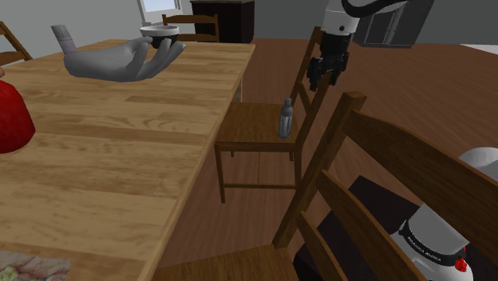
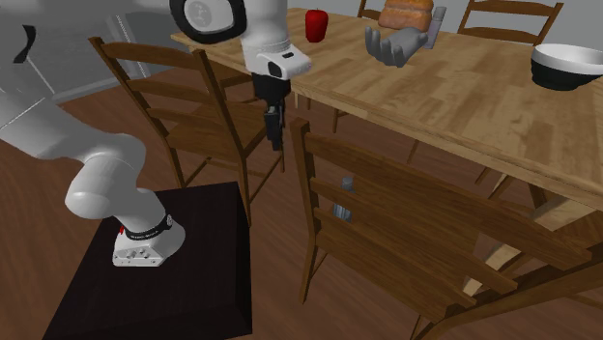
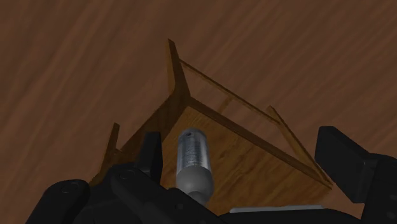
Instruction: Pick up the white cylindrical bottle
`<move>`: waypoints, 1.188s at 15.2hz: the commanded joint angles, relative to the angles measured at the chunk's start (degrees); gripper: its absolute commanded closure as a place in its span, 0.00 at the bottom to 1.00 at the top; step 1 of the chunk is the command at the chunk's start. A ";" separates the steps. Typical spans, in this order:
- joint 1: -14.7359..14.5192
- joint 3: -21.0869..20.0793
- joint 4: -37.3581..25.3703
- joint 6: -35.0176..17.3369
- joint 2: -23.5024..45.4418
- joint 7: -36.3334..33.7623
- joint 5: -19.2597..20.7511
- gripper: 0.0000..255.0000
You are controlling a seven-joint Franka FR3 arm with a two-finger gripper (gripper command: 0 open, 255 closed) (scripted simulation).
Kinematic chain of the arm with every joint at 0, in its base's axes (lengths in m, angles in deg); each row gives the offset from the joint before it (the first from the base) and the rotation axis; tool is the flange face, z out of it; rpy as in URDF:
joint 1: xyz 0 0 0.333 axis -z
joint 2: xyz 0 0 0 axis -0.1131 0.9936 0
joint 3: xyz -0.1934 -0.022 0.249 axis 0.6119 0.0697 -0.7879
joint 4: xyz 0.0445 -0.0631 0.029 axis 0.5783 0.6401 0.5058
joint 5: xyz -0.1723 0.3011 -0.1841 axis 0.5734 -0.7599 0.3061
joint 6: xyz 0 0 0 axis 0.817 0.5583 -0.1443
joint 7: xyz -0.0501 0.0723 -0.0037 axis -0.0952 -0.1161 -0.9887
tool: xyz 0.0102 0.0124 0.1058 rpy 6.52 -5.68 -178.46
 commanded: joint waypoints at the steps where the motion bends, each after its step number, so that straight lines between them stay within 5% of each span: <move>1: 0.29 -0.06 -2.37 -1.48 4.43 -0.83 0.46 0.00; 14: 1.99 1.05 -24.76 -4.96 34.47 -5.05 3.08 0.00; 18: 2.05 1.12 -23.71 -7.08 35.65 -5.34 3.17 0.00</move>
